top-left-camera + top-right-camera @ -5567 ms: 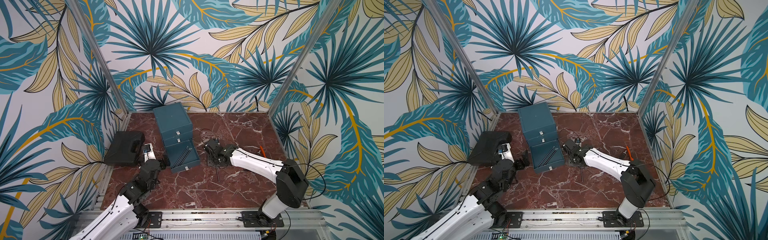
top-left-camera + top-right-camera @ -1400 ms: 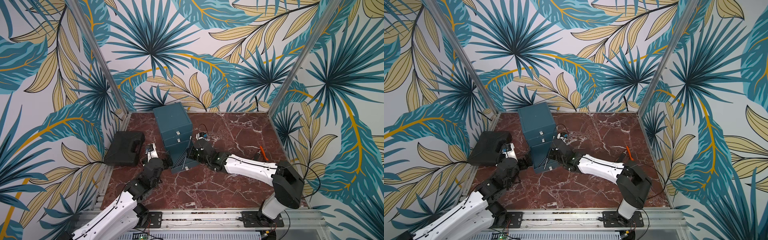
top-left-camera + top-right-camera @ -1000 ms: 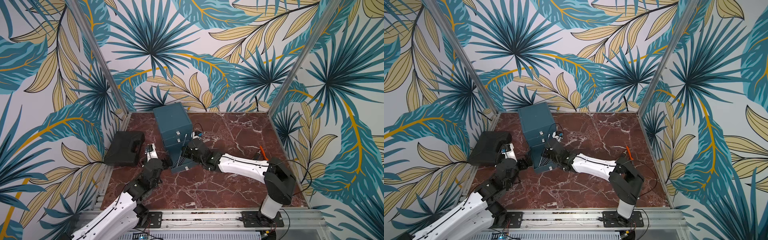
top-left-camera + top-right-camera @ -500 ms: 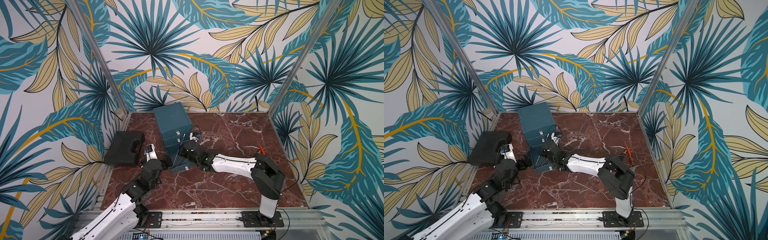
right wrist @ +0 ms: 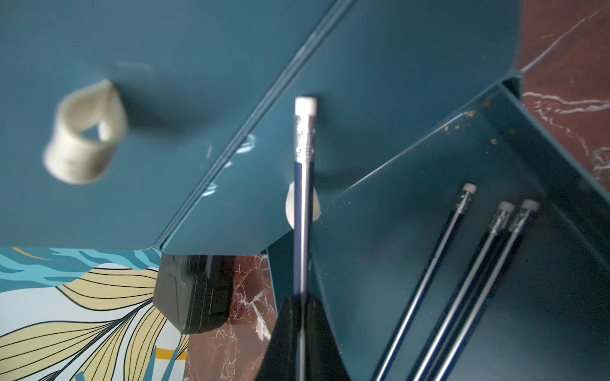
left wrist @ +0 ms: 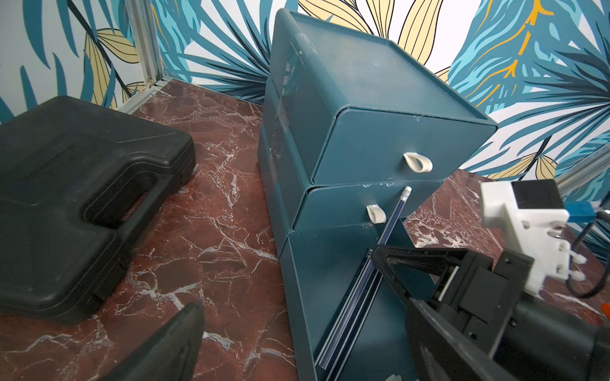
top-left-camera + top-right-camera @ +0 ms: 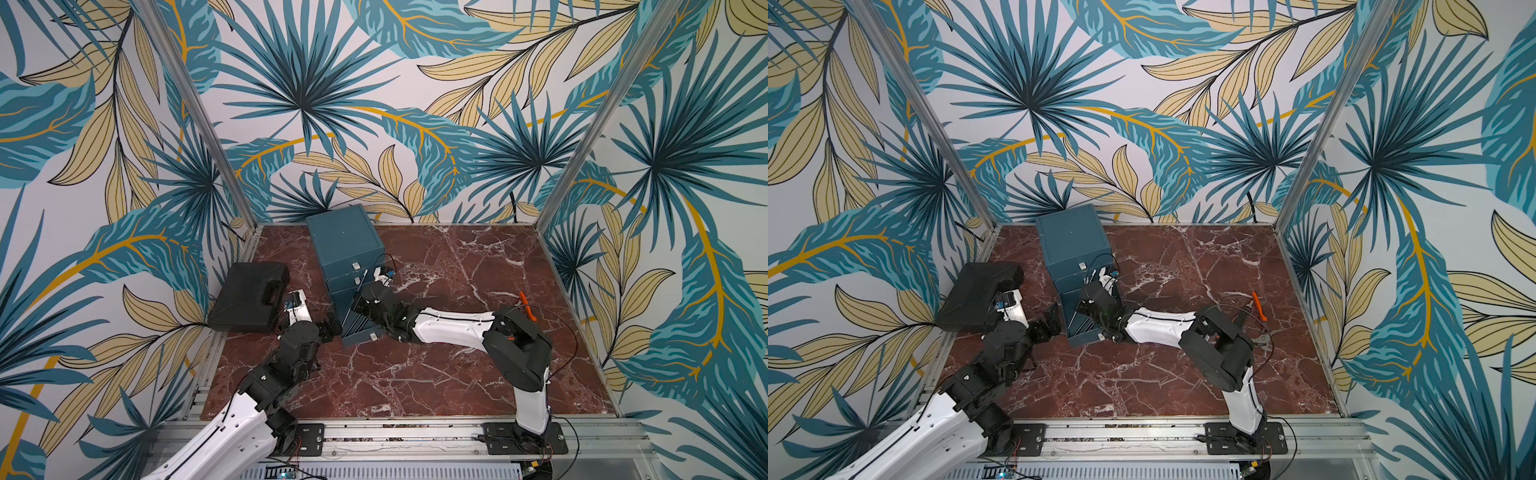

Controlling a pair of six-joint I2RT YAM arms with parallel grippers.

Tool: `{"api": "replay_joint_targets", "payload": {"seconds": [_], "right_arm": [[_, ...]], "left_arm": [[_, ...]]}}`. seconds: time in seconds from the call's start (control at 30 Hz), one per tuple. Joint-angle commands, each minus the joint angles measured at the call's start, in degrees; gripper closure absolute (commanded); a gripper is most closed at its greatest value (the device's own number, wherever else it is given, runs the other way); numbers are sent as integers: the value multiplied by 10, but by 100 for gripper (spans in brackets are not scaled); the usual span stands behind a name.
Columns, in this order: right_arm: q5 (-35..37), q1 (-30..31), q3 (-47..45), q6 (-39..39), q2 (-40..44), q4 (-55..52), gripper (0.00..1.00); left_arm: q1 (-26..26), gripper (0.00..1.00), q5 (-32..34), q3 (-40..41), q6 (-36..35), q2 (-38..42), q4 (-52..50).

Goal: Please place the pencils in the drawer according to their color
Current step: Place the pencil in the drawer.

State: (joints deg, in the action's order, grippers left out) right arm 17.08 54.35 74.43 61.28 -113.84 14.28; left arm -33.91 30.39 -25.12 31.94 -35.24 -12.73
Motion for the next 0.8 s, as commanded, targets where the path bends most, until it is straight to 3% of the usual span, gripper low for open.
{"api": "replay_joint_targets", "payload": {"seconds": [0.0,0.37,0.77], "right_arm": [[-1,2,13,5,-12,-4,100],[-10,1,12,1,-18,-10,82],[-16,1,14,-8,-13,-16,70]], "left_arm": [[3,0,-2,0,1,7,-8],[4,0,-7,2,0,6,-6],[4,0,-9,6,-3,9,-10]]}}
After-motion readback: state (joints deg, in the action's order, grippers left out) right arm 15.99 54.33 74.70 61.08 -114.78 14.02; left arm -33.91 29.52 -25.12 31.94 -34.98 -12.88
